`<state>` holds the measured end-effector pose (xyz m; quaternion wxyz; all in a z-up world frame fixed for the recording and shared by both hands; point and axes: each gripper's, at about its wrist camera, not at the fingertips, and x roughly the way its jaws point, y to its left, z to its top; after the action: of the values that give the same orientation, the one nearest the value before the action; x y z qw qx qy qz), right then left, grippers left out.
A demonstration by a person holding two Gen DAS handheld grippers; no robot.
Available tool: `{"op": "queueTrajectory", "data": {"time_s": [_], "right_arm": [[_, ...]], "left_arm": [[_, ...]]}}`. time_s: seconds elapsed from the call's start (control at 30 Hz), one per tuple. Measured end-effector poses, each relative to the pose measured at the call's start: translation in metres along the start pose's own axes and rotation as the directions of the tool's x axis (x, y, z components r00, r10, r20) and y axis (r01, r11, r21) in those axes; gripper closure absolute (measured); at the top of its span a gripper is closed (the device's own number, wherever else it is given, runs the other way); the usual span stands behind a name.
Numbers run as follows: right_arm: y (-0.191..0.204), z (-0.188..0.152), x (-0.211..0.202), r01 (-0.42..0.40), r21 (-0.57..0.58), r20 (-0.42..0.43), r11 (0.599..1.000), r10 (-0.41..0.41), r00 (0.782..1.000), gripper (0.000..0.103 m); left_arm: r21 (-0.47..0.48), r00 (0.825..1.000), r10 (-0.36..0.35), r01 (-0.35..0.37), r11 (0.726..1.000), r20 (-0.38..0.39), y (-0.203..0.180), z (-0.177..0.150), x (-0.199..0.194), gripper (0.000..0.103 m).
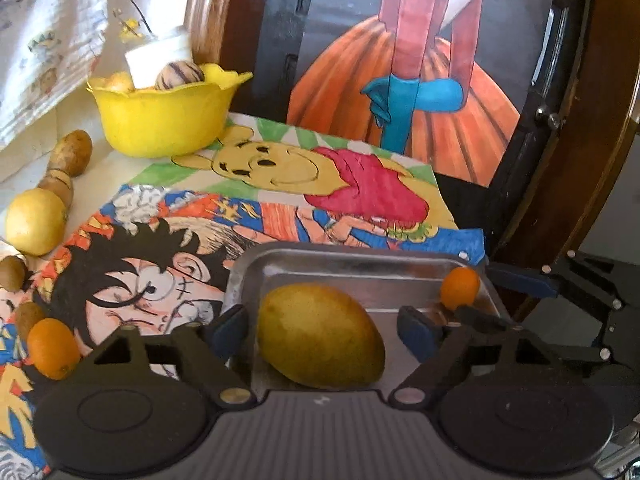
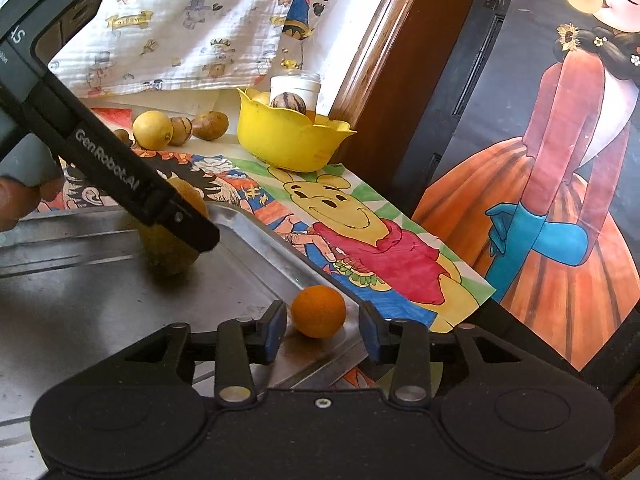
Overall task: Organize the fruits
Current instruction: 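Carry the pear and orange onto the metal tray and open both tools, then lift both open tools off the tray back toward the remaining fruits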
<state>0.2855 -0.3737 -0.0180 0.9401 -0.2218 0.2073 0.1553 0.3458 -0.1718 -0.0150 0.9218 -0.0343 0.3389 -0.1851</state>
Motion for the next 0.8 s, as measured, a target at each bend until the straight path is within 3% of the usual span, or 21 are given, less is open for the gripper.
{"op": "queueTrajectory", "data": {"time_s": [0.33, 0.5, 0.7, 0.8], "right_arm": [[0.003, 0.018, -0.049, 0.002, 0.08, 0.057, 0.997, -0.007, 0.998, 0.028], [0.015, 0.031, -0.082, -0.036, 0.097, 0.087, 0.995, 0.027, 0.996, 0.01], [0.042, 0.044, -0.122, -0.084, 0.091, 0.106, 0.992, 0.075, 0.992, 0.001], [0.056, 0.047, -0.138, -0.101, 0.091, 0.103, 0.991, 0.092, 0.99, 0.001]], "left_arm": [[-0.041, 0.995, 0.067, -0.065, 0.997, 0.071, 0.005, -0.004, -0.053, 0.001], [-0.059, 0.989, 0.107, -0.101, 0.993, 0.105, 0.006, -0.015, -0.091, 0.0], [-0.101, 0.984, 0.151, -0.141, 0.985, 0.09, 0.012, -0.037, -0.135, 0.0], [-0.125, 0.984, 0.159, -0.148, 0.981, 0.082, 0.018, -0.051, -0.158, 0.0]]}}
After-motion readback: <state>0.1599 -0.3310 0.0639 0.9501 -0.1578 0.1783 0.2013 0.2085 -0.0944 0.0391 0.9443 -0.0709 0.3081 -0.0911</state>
